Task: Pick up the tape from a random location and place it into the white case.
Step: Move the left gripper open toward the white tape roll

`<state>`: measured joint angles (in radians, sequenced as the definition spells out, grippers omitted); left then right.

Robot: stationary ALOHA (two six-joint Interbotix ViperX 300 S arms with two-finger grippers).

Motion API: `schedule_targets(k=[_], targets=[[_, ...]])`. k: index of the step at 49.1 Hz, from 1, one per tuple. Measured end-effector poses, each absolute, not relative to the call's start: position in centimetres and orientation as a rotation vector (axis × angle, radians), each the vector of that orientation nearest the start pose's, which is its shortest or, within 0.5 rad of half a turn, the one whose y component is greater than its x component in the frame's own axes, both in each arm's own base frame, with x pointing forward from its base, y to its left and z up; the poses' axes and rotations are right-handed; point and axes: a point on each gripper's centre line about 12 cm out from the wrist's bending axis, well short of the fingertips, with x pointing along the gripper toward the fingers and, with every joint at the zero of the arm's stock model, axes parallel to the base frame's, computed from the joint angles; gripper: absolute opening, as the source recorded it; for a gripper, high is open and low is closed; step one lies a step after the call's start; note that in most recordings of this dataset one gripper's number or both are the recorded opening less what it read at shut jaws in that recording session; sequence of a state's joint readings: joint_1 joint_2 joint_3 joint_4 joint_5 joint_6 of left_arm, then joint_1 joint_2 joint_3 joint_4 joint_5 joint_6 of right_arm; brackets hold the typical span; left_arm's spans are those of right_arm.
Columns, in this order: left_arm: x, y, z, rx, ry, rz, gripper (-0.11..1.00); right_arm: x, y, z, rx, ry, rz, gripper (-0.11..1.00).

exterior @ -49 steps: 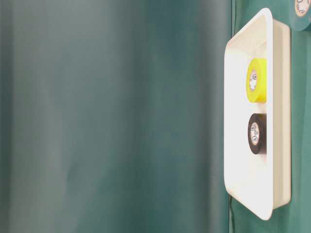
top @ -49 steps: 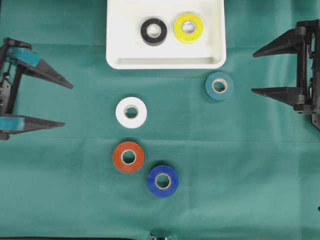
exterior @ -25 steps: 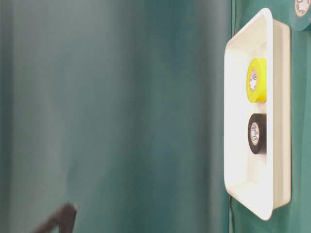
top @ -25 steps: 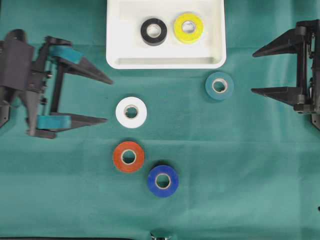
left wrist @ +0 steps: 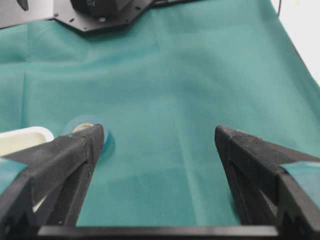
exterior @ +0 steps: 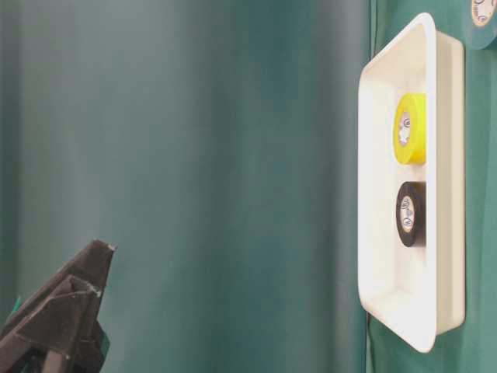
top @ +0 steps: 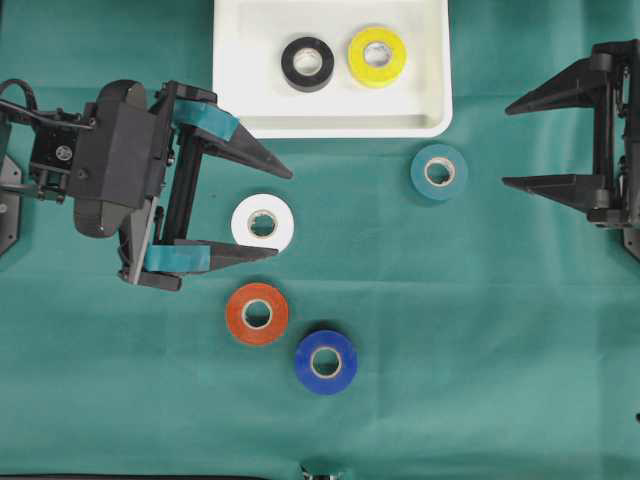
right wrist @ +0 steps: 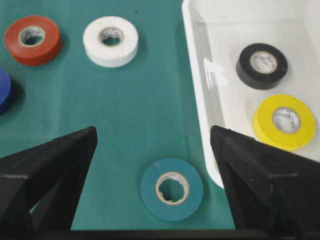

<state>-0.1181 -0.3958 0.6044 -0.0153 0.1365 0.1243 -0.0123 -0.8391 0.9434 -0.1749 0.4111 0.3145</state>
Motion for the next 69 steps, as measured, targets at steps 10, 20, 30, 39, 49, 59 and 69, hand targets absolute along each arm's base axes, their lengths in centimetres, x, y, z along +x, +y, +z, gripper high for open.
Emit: schedule_targets(k=[10, 20, 30, 39, 49, 59, 69], targets=[[33.5, -4.0, 32.6, 0.128, 0.375, -0.14, 0.98, 21.8, -1.1, 28.3, 0.136, 0.501, -0.118, 0.89], [33.4, -4.3, 31.7, 0.136, 0.52, -0.157, 0.98, 21.8, -1.1, 28.3, 0.134, 0.503, -0.119, 0.89], [34.2, -4.5, 31.0, 0.151, 0.763, -0.174, 0.98, 21.8, -1.1, 28.2, 0.134, 0.504, -0.119, 0.9], [35.3, -4.7, 31.1, 0.162, 0.919, -0.181, 0.98, 21.8, -1.1, 28.3, 0.136, 0.503, -0.119, 0.9], [35.8, -5.0, 31.2, 0.172, 1.031, -0.191, 0.98, 21.8, -1.1, 28.3, 0.134, 0.504, -0.119, 0.89], [35.9, -5.2, 31.4, 0.177, 1.042, -0.197, 0.98, 21.8, -1.1, 28.2, 0.134, 0.506, -0.119, 0.89], [36.0, -5.2, 31.5, 0.177, 1.029, -0.195, 0.98, 21.8, -1.1, 28.3, 0.134, 0.504, -0.119, 0.9]])
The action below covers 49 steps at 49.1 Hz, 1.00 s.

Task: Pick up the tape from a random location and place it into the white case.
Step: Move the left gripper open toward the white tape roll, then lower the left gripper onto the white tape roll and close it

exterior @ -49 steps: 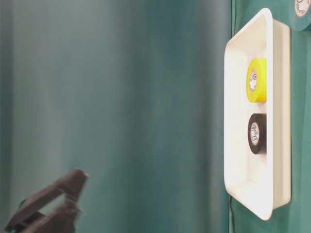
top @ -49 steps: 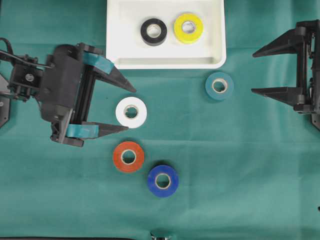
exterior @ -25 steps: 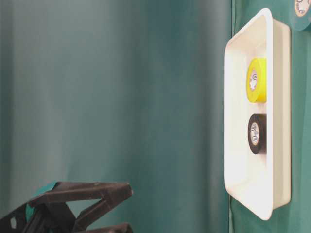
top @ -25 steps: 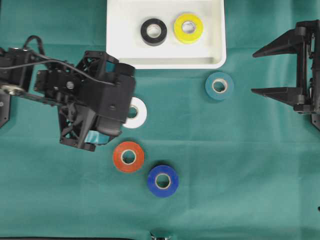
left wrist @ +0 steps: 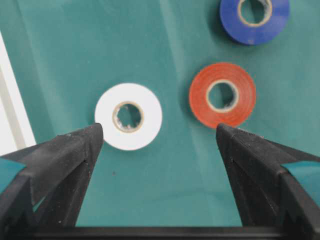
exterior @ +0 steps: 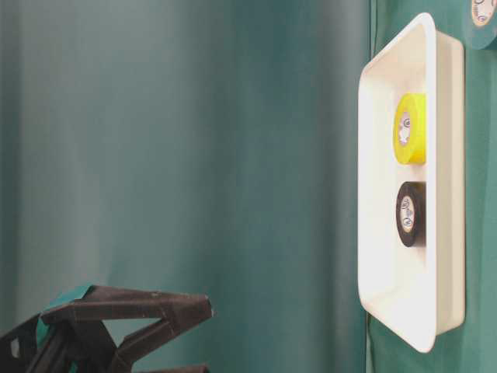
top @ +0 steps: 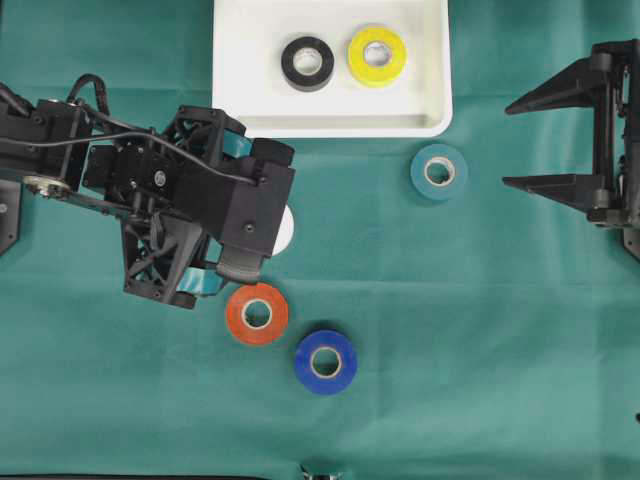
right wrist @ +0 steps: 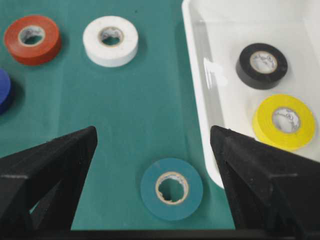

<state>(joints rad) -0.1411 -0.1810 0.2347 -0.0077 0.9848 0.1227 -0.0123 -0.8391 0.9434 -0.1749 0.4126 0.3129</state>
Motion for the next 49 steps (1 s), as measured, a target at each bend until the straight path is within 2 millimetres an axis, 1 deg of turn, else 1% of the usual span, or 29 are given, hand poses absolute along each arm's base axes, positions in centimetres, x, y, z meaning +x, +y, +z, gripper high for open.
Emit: schedule_targets(k=[11, 25, 35, 40, 45, 49], targets=[[36.2, -5.3, 31.3, 0.176, 1.005, -0.198, 0.98, 21.8, -1.1, 28.3, 0.134, 0.504, -0.119, 0.9], [36.0, -5.3, 29.1, 0.177, 1.002, -0.197, 0.98, 21.8, -1.1, 28.2, 0.136, 0.507, -0.12, 0.89], [35.9, -5.2, 26.2, 0.176, 1.021, -0.194, 0.98, 21.8, -1.1, 28.2, 0.134, 0.509, -0.119, 0.9], [36.0, -5.3, 25.2, 0.174, 1.021, -0.195, 0.98, 21.8, -1.1, 28.1, 0.136, 0.51, -0.119, 0.9], [36.1, -5.3, 23.5, 0.176, 1.033, -0.195, 0.98, 21.9, -1.1, 28.0, 0.134, 0.515, -0.12, 0.89], [36.2, -5.3, 21.7, 0.177, 1.056, -0.195, 0.98, 21.9, -1.1, 28.0, 0.134, 0.516, -0.12, 0.9]])
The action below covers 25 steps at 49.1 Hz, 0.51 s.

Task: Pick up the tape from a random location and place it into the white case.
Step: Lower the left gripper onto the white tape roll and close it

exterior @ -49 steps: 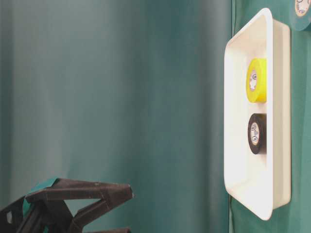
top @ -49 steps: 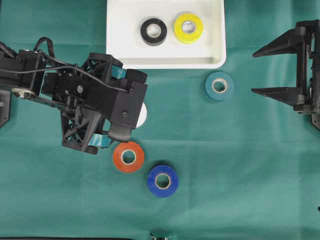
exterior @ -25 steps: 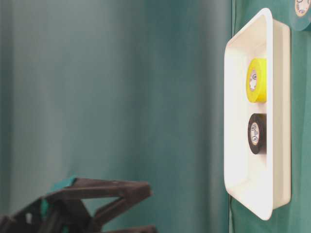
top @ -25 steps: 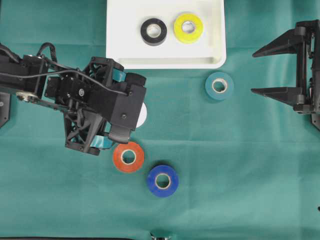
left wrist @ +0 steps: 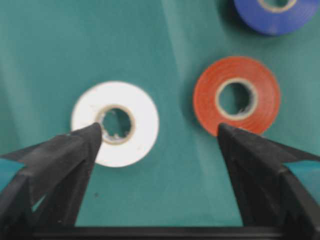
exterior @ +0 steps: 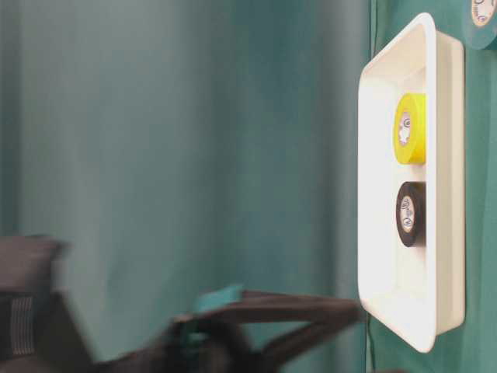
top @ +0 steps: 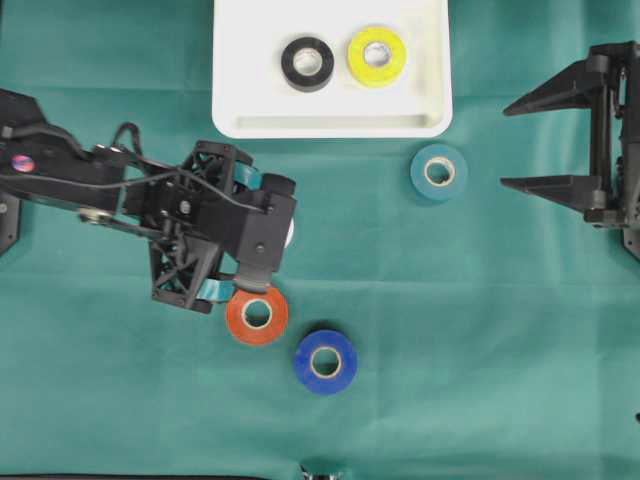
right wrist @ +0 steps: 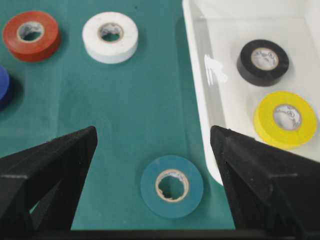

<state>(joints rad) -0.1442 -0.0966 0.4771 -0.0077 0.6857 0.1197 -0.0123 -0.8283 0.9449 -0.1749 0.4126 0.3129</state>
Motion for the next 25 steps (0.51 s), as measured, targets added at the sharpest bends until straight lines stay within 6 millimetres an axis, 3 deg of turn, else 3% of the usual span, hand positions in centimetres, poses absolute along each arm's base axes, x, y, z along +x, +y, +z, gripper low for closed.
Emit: schedule_targets(k=[8, 25], targets=[[36.5, -5.3, 18.4, 0.176, 1.087, -0.193, 0.98, 22.0, -1.1, 27.8, 0.135, 0.524, -0.12, 0.89], [36.6, -4.4, 14.3, 0.165, 1.116, -0.172, 0.98, 22.1, -1.1, 27.3, 0.131, 0.541, -0.122, 0.89]])
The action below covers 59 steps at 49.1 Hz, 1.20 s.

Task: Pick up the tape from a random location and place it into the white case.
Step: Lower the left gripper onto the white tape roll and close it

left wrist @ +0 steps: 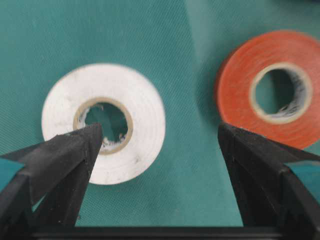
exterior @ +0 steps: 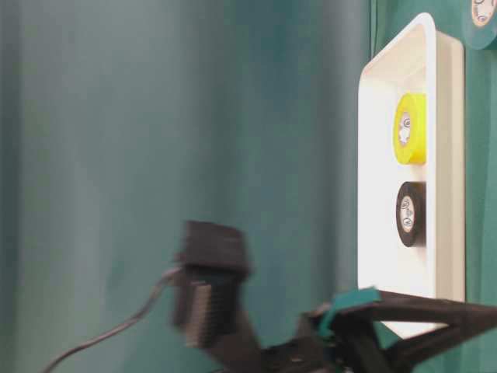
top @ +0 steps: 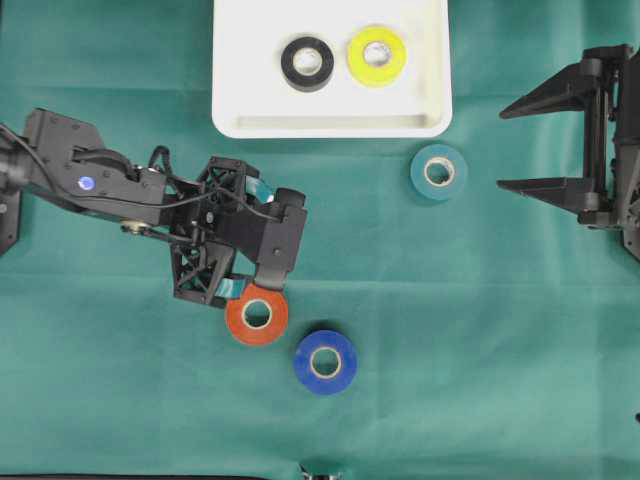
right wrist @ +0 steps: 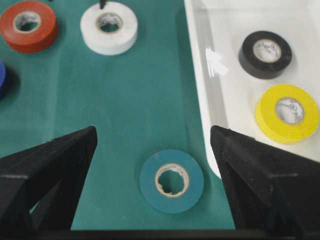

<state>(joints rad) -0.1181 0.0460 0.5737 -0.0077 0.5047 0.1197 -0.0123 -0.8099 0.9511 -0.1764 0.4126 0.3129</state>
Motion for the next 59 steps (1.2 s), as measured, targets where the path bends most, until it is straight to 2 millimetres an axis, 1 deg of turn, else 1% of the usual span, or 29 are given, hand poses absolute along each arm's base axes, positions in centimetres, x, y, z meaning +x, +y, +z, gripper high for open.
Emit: schedule_targets(k=[4, 12, 22, 36, 51, 53, 55, 57, 59], targets=[[36.6, -4.2, 13.6, 0.163, 1.129, -0.168, 0.98, 22.2, -1.1, 27.3, 0.133, 0.541, -0.122, 0.89], [36.9, -4.2, 13.3, 0.164, 1.112, -0.168, 0.98, 22.1, -1.1, 27.2, 0.126, 0.544, -0.123, 0.89], [37.1, -4.3, 12.2, 0.163, 1.123, -0.168, 0.98, 22.1, -1.1, 27.0, 0.123, 0.549, -0.124, 0.89], [37.0, -4.3, 10.3, 0.164, 1.148, -0.168, 0.98, 22.1, -1.1, 26.8, 0.121, 0.554, -0.124, 0.89], [37.0, -4.2, 10.2, 0.165, 1.146, -0.168, 0.98, 22.0, -1.2, 26.7, 0.122, 0.556, -0.125, 0.89], [37.0, -4.2, 10.2, 0.165, 1.146, -0.168, 0.97, 22.0, -1.1, 26.7, 0.123, 0.556, -0.124, 0.89], [37.0, -4.2, 10.2, 0.165, 1.144, -0.168, 0.93, 22.0, -1.1, 26.8, 0.121, 0.556, -0.124, 0.89], [37.0, -4.1, 10.3, 0.163, 1.143, -0.166, 0.86, 22.0, -1.1, 26.7, 0.123, 0.557, -0.125, 0.89], [37.0, -4.0, 10.2, 0.16, 1.146, -0.163, 0.77, 22.0, -1.1, 26.7, 0.121, 0.556, -0.124, 0.9]])
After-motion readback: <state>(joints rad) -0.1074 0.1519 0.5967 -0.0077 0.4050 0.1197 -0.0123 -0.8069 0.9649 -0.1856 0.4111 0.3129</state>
